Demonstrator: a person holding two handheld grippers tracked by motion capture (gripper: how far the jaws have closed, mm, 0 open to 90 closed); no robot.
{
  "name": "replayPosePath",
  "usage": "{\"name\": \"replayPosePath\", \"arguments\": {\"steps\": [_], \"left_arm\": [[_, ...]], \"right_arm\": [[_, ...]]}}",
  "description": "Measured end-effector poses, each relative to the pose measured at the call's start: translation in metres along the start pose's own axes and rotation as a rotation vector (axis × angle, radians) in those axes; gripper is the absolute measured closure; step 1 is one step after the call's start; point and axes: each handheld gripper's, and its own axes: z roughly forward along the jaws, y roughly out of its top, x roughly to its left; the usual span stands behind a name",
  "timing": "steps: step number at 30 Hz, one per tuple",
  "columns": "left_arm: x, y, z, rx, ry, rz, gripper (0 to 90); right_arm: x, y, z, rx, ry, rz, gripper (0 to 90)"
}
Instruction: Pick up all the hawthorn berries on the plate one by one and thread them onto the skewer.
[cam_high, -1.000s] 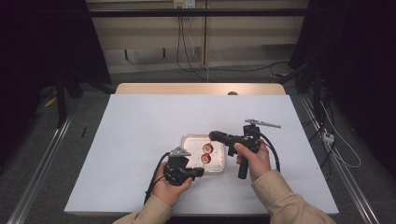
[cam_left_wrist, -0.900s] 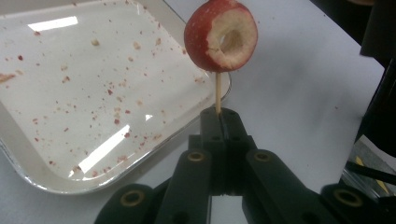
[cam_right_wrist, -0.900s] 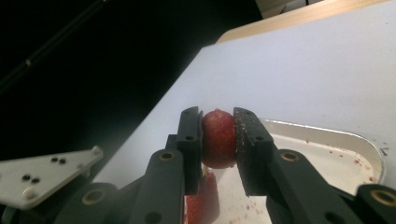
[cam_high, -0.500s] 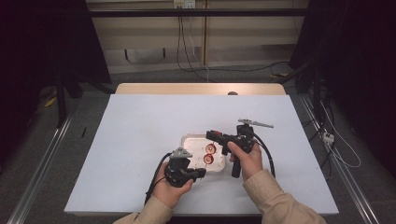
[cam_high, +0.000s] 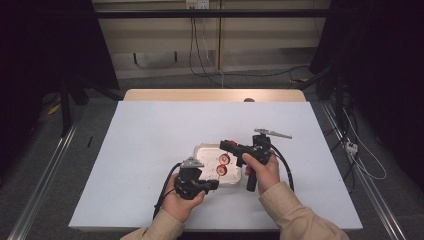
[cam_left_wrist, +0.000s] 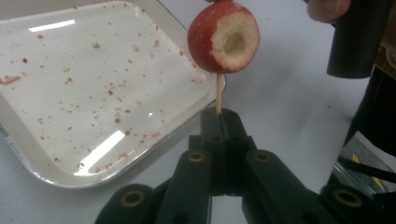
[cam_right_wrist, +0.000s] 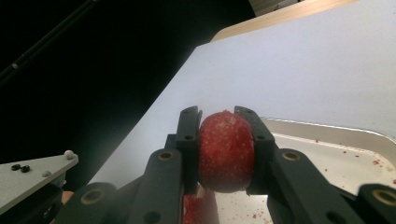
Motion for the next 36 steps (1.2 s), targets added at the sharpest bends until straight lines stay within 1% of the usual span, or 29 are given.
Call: {"name": "replayPosePath", "arguments": {"steps": [1,3,5,6,7,8,10,11,12,14,15,17,19,20,21,22,24,25,26,27,28,29,30,31,32,33,34,35,36], "left_arm": [[0.0,0.0,0.001,0.006,-0.003,-0.006,90.0],[0.001,0.0,0.002,0.022,-0.011,0.004,90.0],[0.001,-0.001,0.001,0.004,0.002,-0.012,90.0],[0.002,0.0,0.0,0.014,-0.01,-0.009,90.0],[0.002,0.0,0.0,0.014,-0.002,-0.007,90.0],[0.002,0.0,0.001,0.017,-0.012,-0.007,90.0],[0.001,0.0,0.004,0.017,0.008,-0.011,90.0],[0.002,0.0,0.003,0.027,-0.011,-0.011,90.0],[0.003,0.0,0.003,0.029,-0.011,-0.013,90.0],[0.005,0.0,0.0,0.015,-0.009,-0.02,90.0],[0.005,0.001,0.0,0.014,0.007,-0.028,90.0],[0.006,0.0,0.001,0.015,-0.011,-0.028,90.0],[0.005,0.001,0.002,0.03,-0.011,-0.022,90.0],[0.006,0.0,0.003,0.02,0.001,-0.027,90.0],[0.008,0.001,0.002,0.023,-0.016,-0.034,90.0],[0.009,0.001,0.001,0.012,-0.006,-0.045,90.0],[0.009,0.001,0.0,0.021,-0.015,-0.041,90.0],[0.008,0.001,0.001,0.019,-0.001,-0.038,90.0],[0.009,0.0,0.002,0.026,-0.016,-0.036,90.0],[0.009,0.001,0.002,0.034,-0.011,-0.036,90.0],[0.01,0.0,0.003,0.019,0.004,-0.041,90.0],[0.01,0.0,0.002,0.011,-0.012,-0.043,90.0],[0.008,0.0,0.001,0.006,0.012,-0.036,90.0],[0.006,0.0,0.002,0.0,0.017,-0.03,90.0],[0.004,-0.001,0.002,0.0,0.014,-0.028,90.0],[0.004,-0.001,0.003,0.002,0.023,-0.032,90.0],[0.004,-0.001,0.003,0.002,0.023,-0.031,90.0],[0.006,0.0,0.001,0.008,0.002,-0.03,90.0],[0.006,0.0,-0.001,-0.001,0.023,-0.028,90.0]], "right_arm": [[0.001,0.0,0.0,0.004,-0.001,-0.007,73.4],[0.003,-0.001,0.001,0.006,-0.003,-0.019,73.3],[0.003,-0.002,0.0,0.006,-0.015,-0.029,73.4],[0.002,-0.002,0.0,0.008,-0.008,-0.021,73.4],[0.001,-0.002,0.0,0.011,-0.009,-0.02,73.3],[0.0,-0.003,-0.001,0.012,-0.009,-0.019,73.4],[0.0,-0.004,-0.001,0.013,-0.003,-0.019,73.4],[0.001,-0.005,-0.001,0.011,-0.004,-0.022,73.4],[0.001,-0.006,-0.001,0.006,-0.002,-0.019,73.3],[0.0,-0.006,-0.002,0.006,-0.012,-0.026,73.4],[-0.001,-0.006,-0.002,0.005,-0.003,-0.018,73.4],[-0.003,-0.008,-0.003,0.007,-0.012,-0.021,73.3],[-0.001,-0.011,-0.001,0.025,-0.013,-0.031,73.4],[-0.001,-0.011,0.0,0.021,-0.015,-0.034,73.4],[0.0,-0.011,0.0,0.019,-0.007,-0.036,73.4],[0.0,-0.011,0.0,0.021,-0.011,-0.03,73.4],[0.0,-0.011,-0.001,0.008,-0.004,-0.017,73.4],[0.001,-0.012,0.0,0.011,-0.008,-0.029,73.4],[0.002,-0.012,0.001,0.005,-0.007,-0.034,73.4],[0.003,-0.013,0.002,0.01,-0.011,-0.033,73.4],[0.003,-0.013,0.002,0.008,-0.017,-0.042,73.4],[0.003,-0.013,0.002,0.002,-0.019,-0.041,73.2],[0.003,-0.012,0.002,-0.008,-0.014,-0.04,73.0],[0.004,-0.012,0.002,-0.016,-0.009,-0.066,72.2],[0.005,-0.012,0.003,-0.016,-0.001,-0.074,70.5],[0.005,-0.012,0.004,-0.011,-0.011,-0.066,63.1],[0.005,-0.011,0.005,-0.007,-0.016,-0.059,62.1],[0.005,-0.01,0.006,0.001,-0.019,-0.07,61.8],[0.006,-0.009,0.006,-0.002,-0.022,-0.066,60.0]]}}
